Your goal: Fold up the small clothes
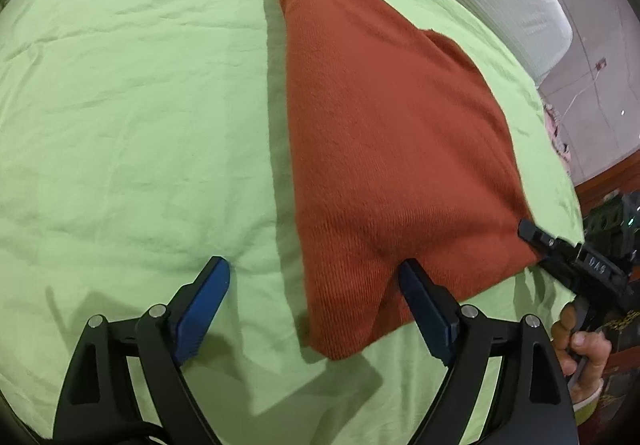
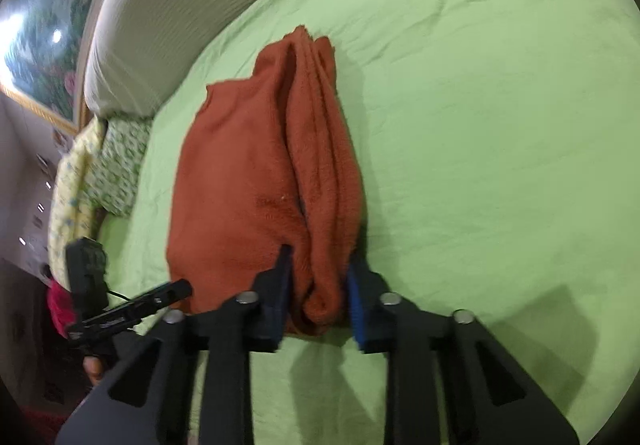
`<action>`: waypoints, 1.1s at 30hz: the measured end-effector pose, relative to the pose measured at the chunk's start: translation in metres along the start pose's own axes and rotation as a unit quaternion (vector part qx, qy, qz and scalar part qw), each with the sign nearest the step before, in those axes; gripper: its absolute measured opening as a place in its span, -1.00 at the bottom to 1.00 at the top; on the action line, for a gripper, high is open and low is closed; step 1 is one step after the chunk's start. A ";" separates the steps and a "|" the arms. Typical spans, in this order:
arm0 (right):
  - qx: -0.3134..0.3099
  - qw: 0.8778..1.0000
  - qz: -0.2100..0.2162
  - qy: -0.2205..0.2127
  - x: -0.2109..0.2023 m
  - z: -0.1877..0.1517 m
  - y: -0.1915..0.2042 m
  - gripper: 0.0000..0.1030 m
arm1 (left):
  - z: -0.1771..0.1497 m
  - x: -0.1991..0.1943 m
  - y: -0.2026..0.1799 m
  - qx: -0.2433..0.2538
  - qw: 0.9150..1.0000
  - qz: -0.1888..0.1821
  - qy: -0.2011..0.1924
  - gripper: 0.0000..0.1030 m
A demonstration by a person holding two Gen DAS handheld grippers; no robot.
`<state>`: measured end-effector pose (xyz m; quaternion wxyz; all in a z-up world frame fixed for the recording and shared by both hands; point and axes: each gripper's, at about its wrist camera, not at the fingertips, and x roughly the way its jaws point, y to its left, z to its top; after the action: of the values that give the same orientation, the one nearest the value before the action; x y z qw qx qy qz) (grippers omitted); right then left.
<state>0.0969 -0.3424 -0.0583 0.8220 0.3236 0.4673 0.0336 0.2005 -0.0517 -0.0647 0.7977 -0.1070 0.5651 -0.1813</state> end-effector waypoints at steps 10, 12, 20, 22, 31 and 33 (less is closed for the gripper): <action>0.038 0.999 0.030 -0.024 -0.006 -0.009 0.014 -0.64 | 0.011 -0.009 0.000 -0.021 0.997 -0.071 -0.003 -0.72; 0.039 0.998 0.050 -0.030 -0.010 -0.010 0.024 -0.64 | 0.015 -0.035 0.001 -0.007 0.997 -0.075 -0.025 -0.76; -0.006 0.997 0.080 -0.015 -0.014 -0.041 0.085 -0.66 | 0.002 -0.085 0.033 0.019 0.998 -0.058 -0.028 -0.83; -0.007 0.999 0.052 -0.004 -0.011 -0.053 0.076 -0.67 | -0.010 -0.073 0.044 0.009 0.998 -0.059 -0.004 -0.85; -0.024 1.000 -0.007 0.019 0.000 -0.071 0.058 -0.56 | -0.025 -0.056 0.049 0.033 0.999 -0.011 -0.006 -0.40; -0.042 0.999 -0.034 0.007 -0.009 -0.064 0.070 -0.16 | -0.018 -0.065 0.048 0.041 0.999 0.003 -0.019 0.03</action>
<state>0.0589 -0.2588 -0.0350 0.8323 0.2726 0.4819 0.0273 0.1727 0.0195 -0.0326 0.8126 -0.0758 0.5424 -0.1994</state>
